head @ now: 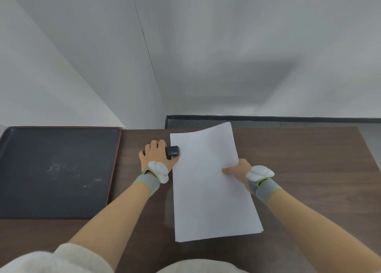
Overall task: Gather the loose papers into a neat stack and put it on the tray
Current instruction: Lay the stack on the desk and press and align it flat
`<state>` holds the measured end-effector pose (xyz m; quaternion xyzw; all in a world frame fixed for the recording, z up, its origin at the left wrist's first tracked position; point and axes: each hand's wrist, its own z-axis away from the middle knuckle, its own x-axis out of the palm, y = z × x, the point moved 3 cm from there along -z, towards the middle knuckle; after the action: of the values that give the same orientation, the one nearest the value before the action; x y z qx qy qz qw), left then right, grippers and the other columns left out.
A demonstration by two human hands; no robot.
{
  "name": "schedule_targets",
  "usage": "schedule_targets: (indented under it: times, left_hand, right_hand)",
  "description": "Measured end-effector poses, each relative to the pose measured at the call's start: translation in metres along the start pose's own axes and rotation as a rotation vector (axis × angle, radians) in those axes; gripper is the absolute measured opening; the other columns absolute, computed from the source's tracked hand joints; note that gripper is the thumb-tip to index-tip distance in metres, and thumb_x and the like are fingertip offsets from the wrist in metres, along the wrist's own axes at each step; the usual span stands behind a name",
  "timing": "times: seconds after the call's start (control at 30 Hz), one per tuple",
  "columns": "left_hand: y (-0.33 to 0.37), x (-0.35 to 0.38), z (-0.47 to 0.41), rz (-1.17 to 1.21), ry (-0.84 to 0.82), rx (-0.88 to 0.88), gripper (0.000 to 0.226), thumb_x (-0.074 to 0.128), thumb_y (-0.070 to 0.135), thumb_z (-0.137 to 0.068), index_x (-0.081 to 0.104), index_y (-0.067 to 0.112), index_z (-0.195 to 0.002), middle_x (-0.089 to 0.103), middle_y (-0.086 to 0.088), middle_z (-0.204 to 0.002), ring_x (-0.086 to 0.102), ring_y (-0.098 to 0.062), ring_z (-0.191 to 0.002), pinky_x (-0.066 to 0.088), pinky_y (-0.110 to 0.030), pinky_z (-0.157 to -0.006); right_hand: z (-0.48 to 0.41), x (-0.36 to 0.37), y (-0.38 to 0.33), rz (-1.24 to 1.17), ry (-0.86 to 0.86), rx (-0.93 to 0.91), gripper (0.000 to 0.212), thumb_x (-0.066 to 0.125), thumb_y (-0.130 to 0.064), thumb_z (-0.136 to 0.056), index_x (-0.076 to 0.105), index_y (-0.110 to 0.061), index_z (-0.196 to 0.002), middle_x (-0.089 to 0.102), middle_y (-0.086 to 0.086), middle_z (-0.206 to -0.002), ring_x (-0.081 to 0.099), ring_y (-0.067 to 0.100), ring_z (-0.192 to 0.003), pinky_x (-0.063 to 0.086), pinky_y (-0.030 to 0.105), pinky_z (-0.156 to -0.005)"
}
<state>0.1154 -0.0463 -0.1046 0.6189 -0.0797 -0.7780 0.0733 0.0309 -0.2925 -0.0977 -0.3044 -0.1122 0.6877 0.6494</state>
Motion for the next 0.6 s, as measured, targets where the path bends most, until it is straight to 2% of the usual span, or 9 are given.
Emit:
schedule_targets:
  times: [0.07, 0.13, 0.23, 0.33, 0.47, 0.6]
  left_hand:
    - [-0.002, 0.000, 0.000, -0.006, -0.003, 0.011, 0.051, 0.056, 0.062, -0.073, 0.048, 0.019, -0.100, 0.053, -0.004, -0.109, 0.051, -0.028, -0.104, 0.036, -0.043, -0.093]
    - [-0.004, 0.001, 0.000, -0.028, -0.027, 0.026, 0.064, 0.053, 0.074, -0.067, 0.047, 0.020, -0.101, 0.052, -0.003, -0.111, 0.050, -0.028, -0.107, 0.033, -0.047, -0.099]
    - [0.000, -0.005, -0.005, 0.030, -0.008, 0.047, 0.075, 0.037, 0.083, -0.067, 0.048, 0.023, -0.110, 0.050, -0.002, -0.123, 0.046, -0.029, -0.120, 0.024, -0.054, -0.111]
    - [0.010, -0.012, -0.020, 0.114, 0.062, 0.044, 0.064, 0.029, 0.067, -0.086, 0.045, 0.022, -0.129, 0.044, -0.006, -0.140, 0.036, -0.030, -0.134, 0.018, -0.056, -0.115]
    - [0.026, -0.009, -0.040, 0.078, -0.064, 0.051, 0.059, 0.021, 0.054, -0.095, 0.029, 0.021, -0.144, 0.025, -0.008, -0.156, 0.014, -0.026, -0.146, 0.008, -0.054, -0.119]
    - [0.029, 0.002, -0.044, -0.016, -0.177, 0.081, 0.060, 0.017, 0.051, -0.097, 0.016, 0.023, -0.149, 0.008, -0.005, -0.161, 0.001, -0.024, -0.149, 0.004, -0.051, -0.120]
  right_hand:
    - [-0.001, 0.001, 0.002, -0.011, 0.003, 0.000, 0.043, 0.067, -0.004, -0.082, 0.056, 0.004, -0.122, 0.064, 0.023, -0.118, 0.062, 0.038, -0.102, 0.049, 0.038, -0.082]
    - [-0.001, 0.002, 0.005, -0.026, -0.002, 0.007, 0.045, 0.068, -0.003, -0.081, 0.054, 0.004, -0.123, 0.063, 0.024, -0.119, 0.062, 0.037, -0.100, 0.049, 0.039, -0.083]
    - [-0.003, 0.001, 0.009, -0.045, -0.005, 0.015, 0.046, 0.069, -0.004, -0.080, 0.054, 0.004, -0.123, 0.063, 0.023, -0.118, 0.063, 0.036, -0.097, 0.051, 0.041, -0.085]
    - [-0.006, 0.000, 0.010, -0.046, -0.005, 0.011, 0.044, 0.069, -0.004, -0.079, 0.057, 0.003, -0.120, 0.065, 0.023, -0.115, 0.062, 0.031, -0.090, 0.051, 0.041, -0.083]
    - [-0.008, 0.000, 0.010, -0.027, -0.028, -0.005, 0.039, 0.069, -0.003, -0.079, 0.060, 0.002, -0.117, 0.066, 0.021, -0.111, 0.064, 0.032, -0.090, 0.053, 0.042, -0.085]
    - [-0.008, 0.001, 0.011, -0.032, -0.042, -0.034, 0.034, 0.069, -0.004, -0.079, 0.064, -0.002, -0.112, 0.068, 0.007, -0.087, 0.064, 0.018, -0.067, 0.051, 0.027, -0.060]
